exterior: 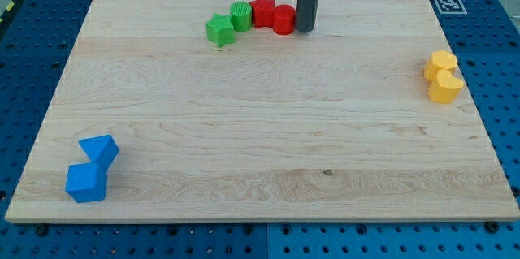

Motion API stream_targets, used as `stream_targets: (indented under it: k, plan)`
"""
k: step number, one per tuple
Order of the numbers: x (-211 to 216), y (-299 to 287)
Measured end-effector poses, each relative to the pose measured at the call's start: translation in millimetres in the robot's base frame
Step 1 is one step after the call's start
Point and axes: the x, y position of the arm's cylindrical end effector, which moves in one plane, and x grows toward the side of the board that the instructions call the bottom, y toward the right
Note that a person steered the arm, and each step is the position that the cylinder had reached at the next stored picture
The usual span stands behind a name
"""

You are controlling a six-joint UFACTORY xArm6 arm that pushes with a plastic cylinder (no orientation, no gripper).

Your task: Adjust the green star into the bottom side of the green circle

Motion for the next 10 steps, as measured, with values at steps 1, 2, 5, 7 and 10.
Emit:
stream_targets:
  k: [1,2,5,7,10]
  plan:
    - [0,2]
    - [0,12]
    - [83,35]
    - [128,-179]
    - [-45,-297]
